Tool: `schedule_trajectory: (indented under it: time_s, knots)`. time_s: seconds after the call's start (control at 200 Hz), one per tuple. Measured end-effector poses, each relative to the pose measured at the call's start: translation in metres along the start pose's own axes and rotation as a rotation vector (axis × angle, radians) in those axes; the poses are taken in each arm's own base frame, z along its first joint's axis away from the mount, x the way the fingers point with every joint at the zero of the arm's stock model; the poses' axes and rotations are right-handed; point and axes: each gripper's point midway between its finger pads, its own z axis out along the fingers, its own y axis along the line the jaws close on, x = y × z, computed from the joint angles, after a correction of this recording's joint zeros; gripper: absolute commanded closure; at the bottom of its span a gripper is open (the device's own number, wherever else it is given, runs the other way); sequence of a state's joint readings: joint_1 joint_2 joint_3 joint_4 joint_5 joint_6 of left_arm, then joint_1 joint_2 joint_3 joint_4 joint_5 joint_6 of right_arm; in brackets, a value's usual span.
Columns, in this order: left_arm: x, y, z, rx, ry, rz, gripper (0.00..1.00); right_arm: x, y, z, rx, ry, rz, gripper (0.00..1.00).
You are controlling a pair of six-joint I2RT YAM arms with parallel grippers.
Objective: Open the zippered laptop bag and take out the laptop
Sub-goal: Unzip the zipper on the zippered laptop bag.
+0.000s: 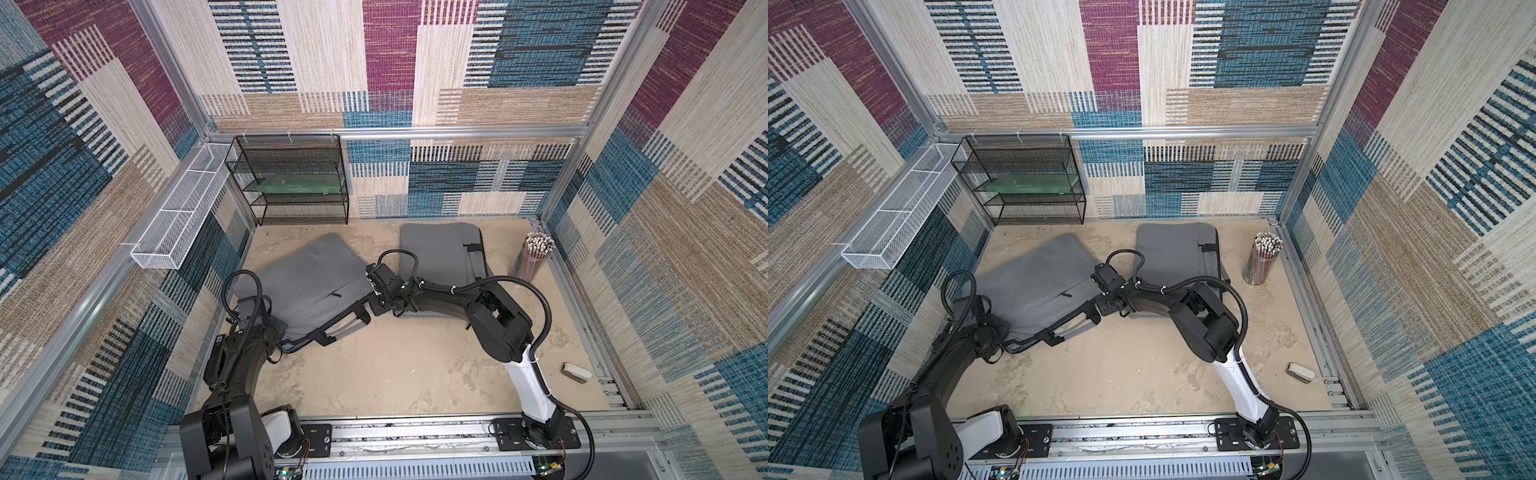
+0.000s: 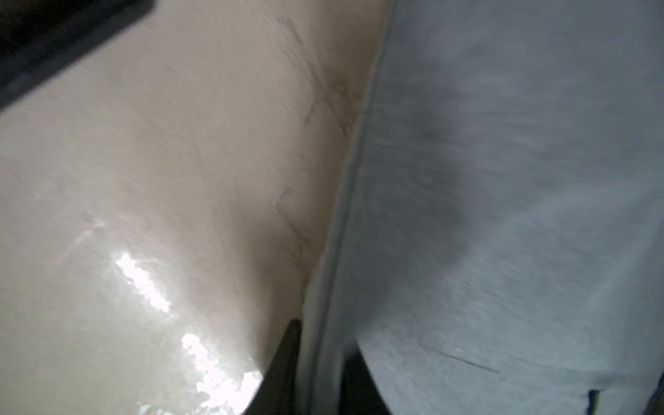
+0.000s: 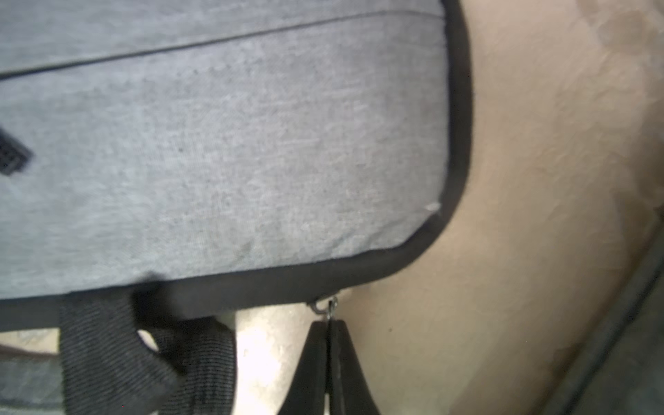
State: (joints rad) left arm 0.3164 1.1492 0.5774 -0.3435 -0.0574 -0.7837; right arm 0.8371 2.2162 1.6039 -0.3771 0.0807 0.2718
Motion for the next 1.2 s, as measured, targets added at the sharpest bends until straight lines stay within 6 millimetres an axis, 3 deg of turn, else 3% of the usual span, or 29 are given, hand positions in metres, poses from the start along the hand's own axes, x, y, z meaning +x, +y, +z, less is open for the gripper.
schedule_trajectory:
  time_s: [0.13,0.2,0.346,0.531,0.721,1.197]
  knots:
    - [-0.008,-0.009,-0.007,0.050,-0.036,-0.001,0.26,0.001,0.008,0.001,0.002,0.006,-0.011,1.00]
    - [-0.012,-0.013,-0.014,0.074,-0.057,-0.003,0.16,0.001,0.012,0.001,-0.001,0.006,-0.016,1.00]
    - [-0.011,-0.019,-0.029,0.126,-0.058,-0.004,0.11,0.002,0.015,0.001,-0.004,0.009,-0.018,1.00]
    - [0.010,-0.019,-0.042,0.181,0.011,-0.009,0.00,0.004,0.019,0.001,-0.009,0.010,-0.025,1.00]
    - [0.040,-0.014,-0.047,0.229,0.111,-0.053,0.00,0.004,0.021,0.000,-0.010,0.011,-0.024,1.00]
    - [0.092,-0.037,-0.052,0.286,0.283,0.020,0.00,0.006,0.024,0.001,-0.016,0.014,-0.025,1.00]
